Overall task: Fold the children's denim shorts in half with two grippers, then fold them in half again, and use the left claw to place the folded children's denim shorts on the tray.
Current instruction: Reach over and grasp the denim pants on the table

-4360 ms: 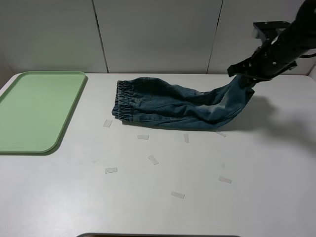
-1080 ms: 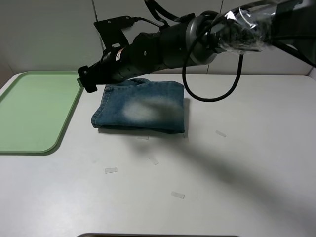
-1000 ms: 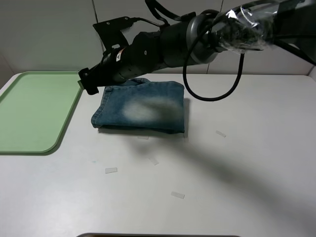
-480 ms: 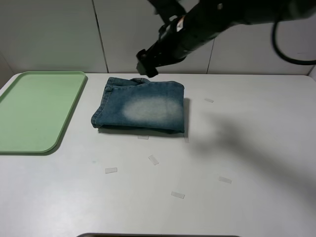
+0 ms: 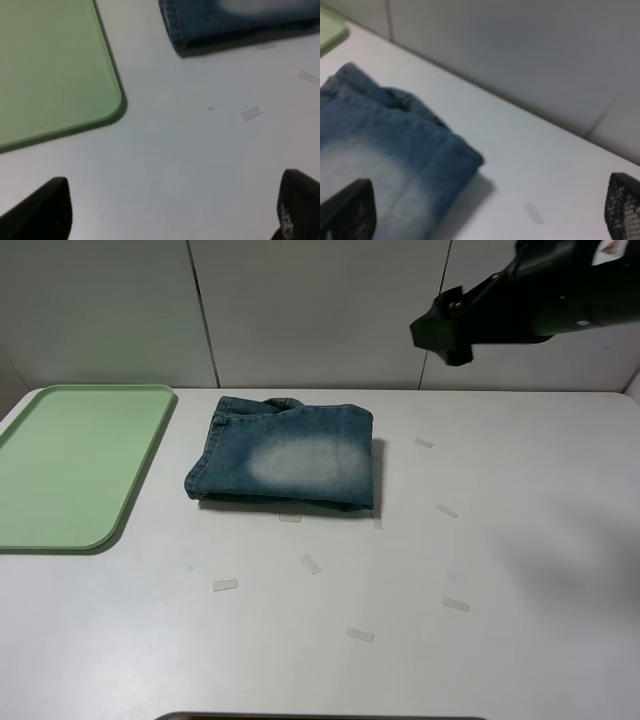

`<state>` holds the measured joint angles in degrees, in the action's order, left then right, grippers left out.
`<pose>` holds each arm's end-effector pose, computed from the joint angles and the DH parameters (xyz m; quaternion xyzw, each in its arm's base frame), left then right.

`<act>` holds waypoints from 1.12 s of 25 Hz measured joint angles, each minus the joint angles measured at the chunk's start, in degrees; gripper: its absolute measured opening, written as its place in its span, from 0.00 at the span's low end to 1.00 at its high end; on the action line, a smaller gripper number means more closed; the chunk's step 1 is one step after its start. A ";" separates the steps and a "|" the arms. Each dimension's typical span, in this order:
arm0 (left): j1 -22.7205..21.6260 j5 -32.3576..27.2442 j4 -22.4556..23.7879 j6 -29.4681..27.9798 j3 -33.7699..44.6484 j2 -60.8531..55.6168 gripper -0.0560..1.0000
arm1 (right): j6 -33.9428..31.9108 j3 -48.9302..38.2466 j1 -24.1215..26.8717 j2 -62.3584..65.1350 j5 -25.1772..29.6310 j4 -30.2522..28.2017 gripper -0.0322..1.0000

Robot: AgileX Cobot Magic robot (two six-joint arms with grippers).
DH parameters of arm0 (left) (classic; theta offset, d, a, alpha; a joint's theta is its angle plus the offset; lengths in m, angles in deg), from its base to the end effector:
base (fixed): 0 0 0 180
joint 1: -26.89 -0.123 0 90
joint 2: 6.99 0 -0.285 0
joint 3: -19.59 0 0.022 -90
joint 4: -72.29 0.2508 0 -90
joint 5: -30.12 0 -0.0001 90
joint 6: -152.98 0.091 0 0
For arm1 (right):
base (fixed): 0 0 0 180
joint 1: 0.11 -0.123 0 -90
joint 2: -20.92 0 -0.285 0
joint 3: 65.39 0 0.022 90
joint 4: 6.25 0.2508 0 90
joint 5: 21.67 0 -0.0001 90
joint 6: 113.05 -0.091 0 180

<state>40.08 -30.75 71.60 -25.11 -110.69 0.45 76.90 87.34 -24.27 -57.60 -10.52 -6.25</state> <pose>-0.0037 -0.0001 0.2715 0.1128 0.8498 -0.0566 0.5117 0.2479 0.1112 0.3139 -0.2500 0.8149 0.0647 0.5189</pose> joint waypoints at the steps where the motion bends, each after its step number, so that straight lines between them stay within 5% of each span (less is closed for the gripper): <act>1: 0.00 0.00 0.00 0.00 0.00 0.00 0.82 | -1.35 -0.80 0.85 2.44 0.73 -1.13 0.70; 9: 0.00 0.00 0.00 0.00 0.00 0.00 0.82 | -14.03 -4.16 5.81 18.64 8.54 -11.57 0.70; 19: 0.00 0.00 0.00 0.00 0.00 0.00 0.82 | -11.91 -6.34 20.64 43.18 15.60 -8.42 0.70; 28: 0.00 0.00 0.00 0.00 0.00 0.00 0.82 | -7.30 -9.80 21.72 57.56 20.18 -2.09 0.70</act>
<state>40.08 -30.75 71.60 -25.11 -110.69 0.45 69.60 77.54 -2.56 -0.04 9.67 -8.34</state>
